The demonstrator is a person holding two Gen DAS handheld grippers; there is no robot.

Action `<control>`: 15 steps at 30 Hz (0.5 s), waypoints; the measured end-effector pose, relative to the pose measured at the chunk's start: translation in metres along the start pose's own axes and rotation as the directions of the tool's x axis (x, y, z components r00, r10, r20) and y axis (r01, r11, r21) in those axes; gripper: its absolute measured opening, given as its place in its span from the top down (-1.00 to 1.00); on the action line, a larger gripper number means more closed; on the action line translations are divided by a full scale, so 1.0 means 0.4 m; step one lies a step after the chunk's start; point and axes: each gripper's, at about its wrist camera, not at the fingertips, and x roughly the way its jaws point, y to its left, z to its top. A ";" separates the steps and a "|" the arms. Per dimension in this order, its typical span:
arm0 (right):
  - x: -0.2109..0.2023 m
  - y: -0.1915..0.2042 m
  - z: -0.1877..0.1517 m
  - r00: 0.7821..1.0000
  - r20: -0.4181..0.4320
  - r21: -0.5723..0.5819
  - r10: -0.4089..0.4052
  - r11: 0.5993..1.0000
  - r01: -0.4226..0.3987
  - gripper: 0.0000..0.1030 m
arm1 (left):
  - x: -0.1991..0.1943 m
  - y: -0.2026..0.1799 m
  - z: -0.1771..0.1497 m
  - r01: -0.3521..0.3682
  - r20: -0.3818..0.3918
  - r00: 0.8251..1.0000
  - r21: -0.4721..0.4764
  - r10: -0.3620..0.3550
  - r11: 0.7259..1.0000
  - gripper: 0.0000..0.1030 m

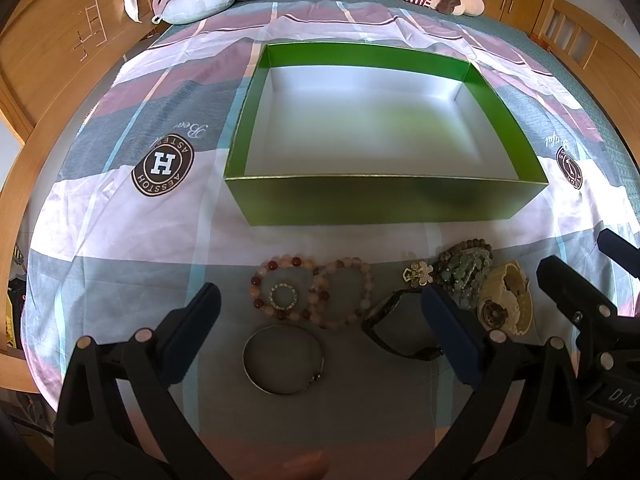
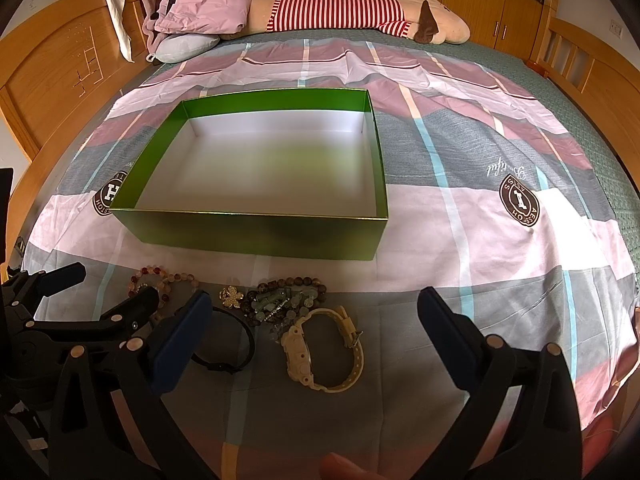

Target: Organize jewelry

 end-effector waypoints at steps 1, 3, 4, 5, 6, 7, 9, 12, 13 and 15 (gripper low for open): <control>0.000 0.000 0.000 1.000 0.000 0.000 0.001 1.000 -0.001 -0.97 | 0.000 0.000 -0.001 0.000 0.000 1.000 0.000 0.000 1.000 -0.96; 0.000 0.000 0.000 1.000 0.000 0.001 0.001 1.000 -0.001 -0.97 | 0.003 -0.002 -0.004 0.000 -0.002 1.000 0.000 0.000 1.000 -0.96; 0.000 0.000 0.000 1.000 -0.001 0.001 0.001 1.000 -0.001 -0.97 | 0.003 -0.002 -0.005 0.001 -0.002 1.000 0.000 -0.001 1.000 -0.96; 0.000 0.000 0.000 1.000 -0.001 0.002 0.001 1.000 -0.001 -0.97 | 0.002 -0.002 -0.006 0.001 -0.002 1.000 0.000 -0.001 1.000 -0.96; 0.000 0.000 0.000 1.000 -0.001 0.002 0.001 1.000 -0.001 -0.97 | 0.002 -0.003 -0.006 0.001 -0.002 1.000 0.000 -0.001 1.000 -0.96; 0.000 0.000 0.000 1.000 -0.001 0.001 0.001 1.000 -0.001 -0.97 | 0.005 -0.007 -0.010 0.001 -0.003 1.000 0.001 -0.001 1.000 -0.96; 0.001 0.000 0.000 1.000 -0.001 0.001 0.001 1.000 -0.001 -0.97 | 0.008 -0.015 -0.015 0.002 -0.005 1.000 0.003 -0.002 1.000 -0.96; 0.001 0.000 0.000 1.000 0.000 0.001 0.001 1.000 -0.001 -0.97 | 0.008 -0.015 -0.015 0.002 -0.006 1.000 0.003 -0.002 1.000 -0.96; 0.001 0.000 0.000 1.000 -0.001 0.001 0.001 1.000 -0.001 -0.97 | 0.008 -0.014 -0.015 0.002 -0.006 1.000 0.003 -0.002 1.000 -0.96; 0.000 0.000 0.000 1.000 -0.001 0.001 0.001 1.000 -0.001 -0.97 | 0.008 -0.015 -0.016 0.002 -0.007 1.000 0.003 -0.002 1.000 -0.96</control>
